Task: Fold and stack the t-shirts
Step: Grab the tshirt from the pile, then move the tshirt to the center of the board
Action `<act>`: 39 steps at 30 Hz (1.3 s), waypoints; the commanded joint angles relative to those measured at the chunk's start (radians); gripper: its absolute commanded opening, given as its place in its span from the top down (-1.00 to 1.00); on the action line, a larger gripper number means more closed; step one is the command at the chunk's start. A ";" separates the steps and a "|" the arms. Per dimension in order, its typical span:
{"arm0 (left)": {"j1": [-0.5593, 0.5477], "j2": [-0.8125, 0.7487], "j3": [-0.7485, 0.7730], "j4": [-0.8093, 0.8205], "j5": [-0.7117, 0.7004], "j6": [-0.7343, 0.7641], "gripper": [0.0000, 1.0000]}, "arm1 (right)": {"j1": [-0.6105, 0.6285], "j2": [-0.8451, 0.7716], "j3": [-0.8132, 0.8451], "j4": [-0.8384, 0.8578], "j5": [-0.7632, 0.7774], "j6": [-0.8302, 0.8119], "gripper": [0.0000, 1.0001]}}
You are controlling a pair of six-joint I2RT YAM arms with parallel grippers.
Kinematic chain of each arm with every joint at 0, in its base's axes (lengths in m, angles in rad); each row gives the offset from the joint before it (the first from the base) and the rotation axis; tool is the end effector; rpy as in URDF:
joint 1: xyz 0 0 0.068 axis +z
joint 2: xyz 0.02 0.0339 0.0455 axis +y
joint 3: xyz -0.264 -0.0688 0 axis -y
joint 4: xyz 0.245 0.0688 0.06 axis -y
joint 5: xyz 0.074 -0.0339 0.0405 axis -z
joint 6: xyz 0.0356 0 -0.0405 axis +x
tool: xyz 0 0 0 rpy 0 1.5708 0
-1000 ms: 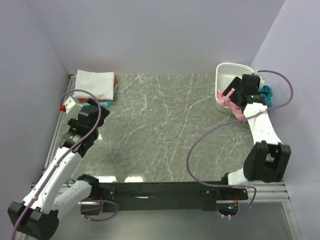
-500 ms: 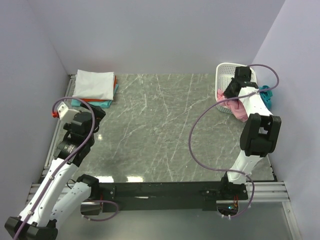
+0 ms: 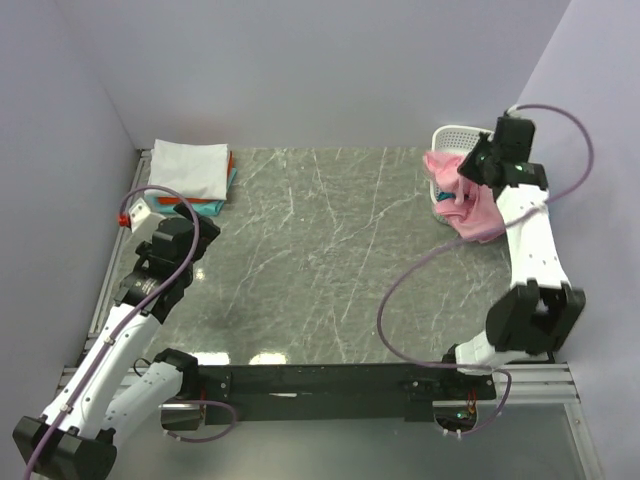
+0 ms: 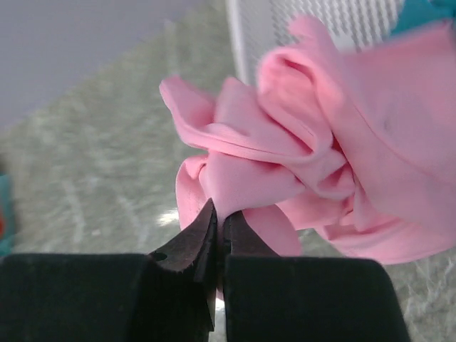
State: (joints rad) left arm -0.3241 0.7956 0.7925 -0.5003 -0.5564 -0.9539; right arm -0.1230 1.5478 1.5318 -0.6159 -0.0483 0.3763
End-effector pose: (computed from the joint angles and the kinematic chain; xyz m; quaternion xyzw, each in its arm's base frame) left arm 0.1688 -0.0369 0.3110 -0.3892 0.7439 -0.1019 0.5337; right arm 0.3458 -0.0410 0.3688 0.2097 0.8666 0.0785 0.4459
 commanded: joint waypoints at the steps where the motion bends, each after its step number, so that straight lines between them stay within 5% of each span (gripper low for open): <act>1: 0.003 0.008 0.050 -0.017 0.045 0.020 -0.99 | 0.026 -0.191 0.089 0.028 -0.126 -0.027 1.00; 7: 0.003 -0.015 0.050 -0.041 0.058 -0.003 -0.99 | 0.176 -0.267 0.253 -0.011 -0.248 -0.065 1.00; 13: 0.003 -0.050 0.060 -0.112 0.039 -0.051 -0.99 | 0.469 -0.207 0.460 -0.080 -0.278 -0.093 1.00; 18: 0.003 -0.065 0.074 -0.168 0.027 -0.085 -0.99 | 0.563 -0.190 0.452 0.016 -0.327 -0.033 1.00; 21: 0.003 -0.076 0.083 -0.193 0.027 -0.092 -0.99 | 0.577 -0.210 0.352 0.137 -0.447 0.021 1.00; 25: 0.002 -0.085 0.068 -0.182 0.053 -0.086 -0.99 | 0.557 -0.273 0.069 0.211 -0.333 0.079 0.98; 31: 0.002 -0.030 0.033 -0.164 0.113 -0.074 -0.99 | 0.269 -0.313 -0.523 0.313 -0.392 0.193 0.93; 34: 0.003 0.023 -0.001 -0.111 0.208 -0.051 -0.99 | 0.133 -0.261 -0.671 0.289 -0.349 0.159 0.54; 36: 0.003 0.069 -0.047 -0.064 0.275 -0.030 -0.99 | 0.102 -0.229 -0.684 0.237 -0.273 0.118 -0.07; 38: 0.003 0.105 -0.085 0.012 0.396 0.001 -0.99 | 0.103 -0.226 -0.667 0.205 -0.240 0.084 -0.48; 39: 0.002 0.132 -0.097 0.043 0.435 0.009 -0.99 | 0.103 -0.250 -0.668 0.208 -0.223 0.082 -0.53</act>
State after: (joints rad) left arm -0.3233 0.8845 0.7349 -0.5777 -0.3042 -0.9993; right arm -0.0269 1.3693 0.8112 -0.4530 -0.3229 0.5053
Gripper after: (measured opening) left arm 0.995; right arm 0.733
